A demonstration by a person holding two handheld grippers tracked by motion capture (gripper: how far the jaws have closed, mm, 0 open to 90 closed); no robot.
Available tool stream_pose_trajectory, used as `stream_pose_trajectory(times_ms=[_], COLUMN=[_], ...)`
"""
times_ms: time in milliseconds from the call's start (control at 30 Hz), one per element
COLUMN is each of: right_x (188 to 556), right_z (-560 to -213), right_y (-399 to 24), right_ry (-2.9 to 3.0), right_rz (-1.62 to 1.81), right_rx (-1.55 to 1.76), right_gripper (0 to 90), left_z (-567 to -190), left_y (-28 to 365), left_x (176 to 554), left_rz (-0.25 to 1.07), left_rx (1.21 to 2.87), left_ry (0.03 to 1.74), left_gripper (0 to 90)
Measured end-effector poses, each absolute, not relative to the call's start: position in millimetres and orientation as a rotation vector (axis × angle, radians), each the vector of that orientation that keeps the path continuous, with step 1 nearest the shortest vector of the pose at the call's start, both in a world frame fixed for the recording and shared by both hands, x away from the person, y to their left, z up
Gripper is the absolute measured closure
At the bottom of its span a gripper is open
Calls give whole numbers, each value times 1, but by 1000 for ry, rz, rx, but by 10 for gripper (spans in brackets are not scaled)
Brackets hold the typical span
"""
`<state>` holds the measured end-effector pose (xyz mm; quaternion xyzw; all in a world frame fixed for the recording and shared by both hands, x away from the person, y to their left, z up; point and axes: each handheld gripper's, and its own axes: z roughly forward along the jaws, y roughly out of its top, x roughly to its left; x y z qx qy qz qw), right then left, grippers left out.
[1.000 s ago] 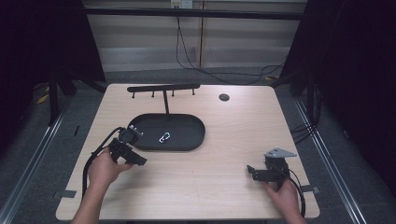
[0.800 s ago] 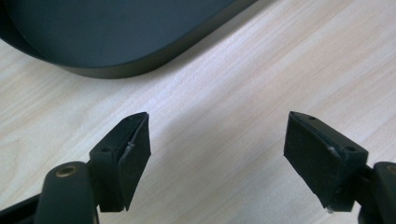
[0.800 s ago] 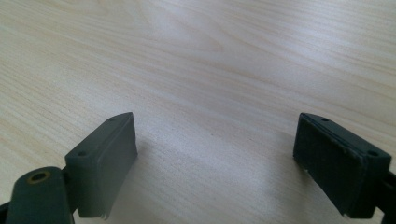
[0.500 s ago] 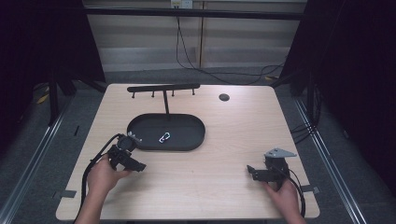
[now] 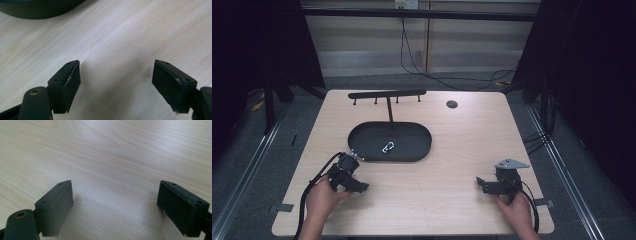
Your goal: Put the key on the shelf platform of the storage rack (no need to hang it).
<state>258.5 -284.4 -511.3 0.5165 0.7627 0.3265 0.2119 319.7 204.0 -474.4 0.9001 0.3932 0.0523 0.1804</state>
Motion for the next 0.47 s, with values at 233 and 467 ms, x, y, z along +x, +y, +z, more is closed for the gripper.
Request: stream_pose_trajectory(times_ms=[233,467], right_x=[258,258], right_z=[-511,-511], right_y=[-284,-284], right_ry=[2119,2118], right_rz=[907,906], right_rx=[1435,1432], right_gripper=[129,129], left_z=[-478,-481], left_y=[202,202], left_x=[316,312], left_rz=[165,205], left_rx=[2528,2490], left_ry=[1101,1086], left_gripper=[226,214])
